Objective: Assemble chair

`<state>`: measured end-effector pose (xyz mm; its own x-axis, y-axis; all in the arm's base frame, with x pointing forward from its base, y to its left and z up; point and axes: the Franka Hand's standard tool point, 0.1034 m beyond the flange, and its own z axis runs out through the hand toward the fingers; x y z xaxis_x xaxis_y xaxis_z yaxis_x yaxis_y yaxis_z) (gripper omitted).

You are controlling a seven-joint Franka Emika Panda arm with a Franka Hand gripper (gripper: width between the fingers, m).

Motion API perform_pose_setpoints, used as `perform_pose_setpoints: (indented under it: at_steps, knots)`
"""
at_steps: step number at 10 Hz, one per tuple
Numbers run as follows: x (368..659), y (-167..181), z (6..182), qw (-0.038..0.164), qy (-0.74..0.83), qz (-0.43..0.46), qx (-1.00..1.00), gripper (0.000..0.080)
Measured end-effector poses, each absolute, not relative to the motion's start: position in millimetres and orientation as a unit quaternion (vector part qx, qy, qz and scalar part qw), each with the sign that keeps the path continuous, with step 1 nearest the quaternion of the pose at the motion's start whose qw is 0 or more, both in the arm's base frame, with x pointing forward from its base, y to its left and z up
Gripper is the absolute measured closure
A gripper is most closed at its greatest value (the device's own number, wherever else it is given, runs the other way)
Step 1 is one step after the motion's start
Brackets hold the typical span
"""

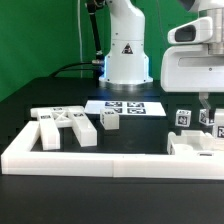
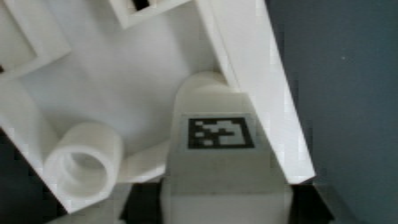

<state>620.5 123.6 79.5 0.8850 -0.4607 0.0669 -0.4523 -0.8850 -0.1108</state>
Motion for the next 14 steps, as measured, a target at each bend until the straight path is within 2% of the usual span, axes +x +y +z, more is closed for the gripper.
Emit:
perform_pose_setpoints:
  at_steps: [2, 5, 8, 9, 10, 11, 14]
  knots:
    - [621.1, 126.6, 78.2, 0.048, 0.379, -0.034, -0.924, 0.0509]
    - [623.5, 126.7, 78.4, 0.052, 0.504, -0.029, -0.861, 0.0509]
    - [623.2, 127.1, 78.6, 0.05, 0.475, -0.03, -0.878, 0.0505]
    - [622.7, 128.7, 79.2, 0.049, 0.453, -0.029, -0.89, 0.0277]
    - [622.3, 130.3, 79.6, 0.047, 0.403, -0.032, -0.913, 0.0277]
    - [622.3, 131.2, 79.6, 0.046, 0.357, -0.035, -0.932, 0.017]
    - [622.4, 131.7, 79.8, 0.04, 0.213, -0.041, -0.975, 0.0153]
